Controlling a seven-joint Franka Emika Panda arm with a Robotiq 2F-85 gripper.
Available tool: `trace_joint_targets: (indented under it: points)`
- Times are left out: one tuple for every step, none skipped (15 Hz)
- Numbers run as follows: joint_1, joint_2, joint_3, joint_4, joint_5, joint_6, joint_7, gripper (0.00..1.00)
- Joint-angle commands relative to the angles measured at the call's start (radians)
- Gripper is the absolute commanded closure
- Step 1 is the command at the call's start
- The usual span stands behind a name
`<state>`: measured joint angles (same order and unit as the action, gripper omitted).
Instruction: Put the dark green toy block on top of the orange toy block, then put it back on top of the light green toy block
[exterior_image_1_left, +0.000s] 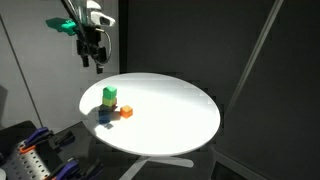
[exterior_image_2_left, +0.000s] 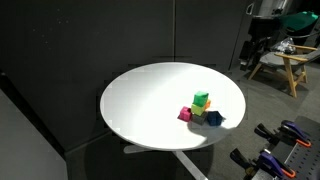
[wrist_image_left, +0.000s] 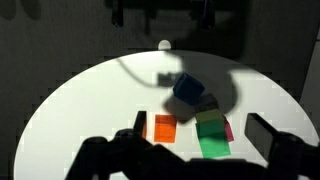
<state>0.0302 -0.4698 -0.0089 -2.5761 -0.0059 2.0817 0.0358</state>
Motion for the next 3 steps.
trace_joint_targets:
  points:
    - [-0.009,0.0,0.009,0.001,0.004,-0.002,-0.004,0.0]
    - [-0.009,0.0,0.009,0.001,0.004,-0.002,-0.004,0.0]
    - [-0.009,0.0,0.009,0.001,0.004,-0.002,-0.004,0.0]
